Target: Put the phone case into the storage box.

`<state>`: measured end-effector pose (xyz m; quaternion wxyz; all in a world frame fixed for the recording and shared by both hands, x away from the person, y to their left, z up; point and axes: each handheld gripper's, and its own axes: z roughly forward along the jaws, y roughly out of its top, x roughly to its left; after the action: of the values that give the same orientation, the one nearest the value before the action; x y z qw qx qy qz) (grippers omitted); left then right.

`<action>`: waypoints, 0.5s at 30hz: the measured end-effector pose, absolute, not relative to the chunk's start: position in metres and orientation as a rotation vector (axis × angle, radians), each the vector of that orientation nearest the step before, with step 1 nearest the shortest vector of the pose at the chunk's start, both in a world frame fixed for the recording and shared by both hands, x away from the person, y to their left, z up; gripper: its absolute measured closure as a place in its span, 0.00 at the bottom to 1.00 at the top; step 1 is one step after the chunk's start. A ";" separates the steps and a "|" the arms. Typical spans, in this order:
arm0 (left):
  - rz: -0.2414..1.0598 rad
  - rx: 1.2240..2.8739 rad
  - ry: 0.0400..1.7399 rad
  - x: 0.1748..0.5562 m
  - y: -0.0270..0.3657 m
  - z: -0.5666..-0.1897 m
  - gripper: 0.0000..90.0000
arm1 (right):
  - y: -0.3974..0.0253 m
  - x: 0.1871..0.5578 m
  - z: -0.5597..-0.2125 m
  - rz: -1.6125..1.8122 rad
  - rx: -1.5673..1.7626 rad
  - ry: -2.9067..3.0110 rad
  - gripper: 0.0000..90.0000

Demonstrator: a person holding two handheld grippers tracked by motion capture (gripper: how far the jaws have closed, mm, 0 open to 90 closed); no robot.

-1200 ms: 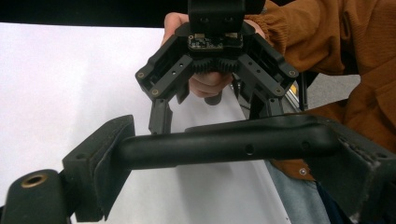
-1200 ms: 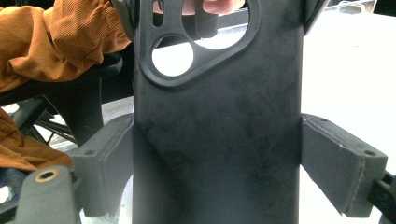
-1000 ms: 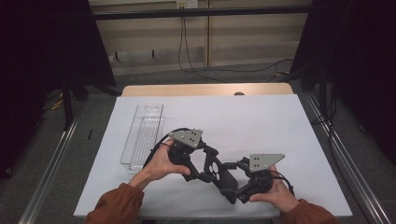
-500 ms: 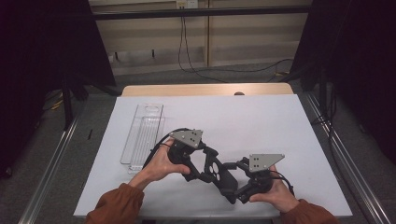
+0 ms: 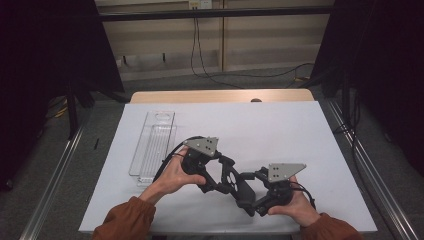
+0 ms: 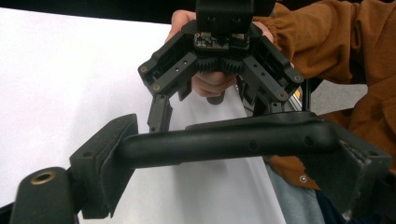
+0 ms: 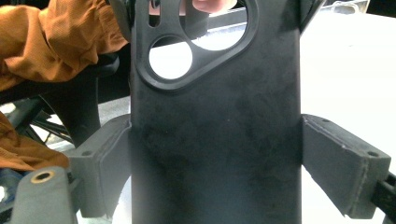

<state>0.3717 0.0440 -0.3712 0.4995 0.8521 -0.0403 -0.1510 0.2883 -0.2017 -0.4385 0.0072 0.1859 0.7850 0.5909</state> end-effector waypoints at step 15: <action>-0.303 2.038 -0.007 0.377 0.052 -0.368 0.16 | -0.205 0.290 -0.437 1.816 0.690 2.363 0.00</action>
<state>0.3765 0.0520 -0.3684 0.5148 0.8480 -0.0029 -0.1259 0.2899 -0.2052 -0.4373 0.0412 0.2255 0.7718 0.5931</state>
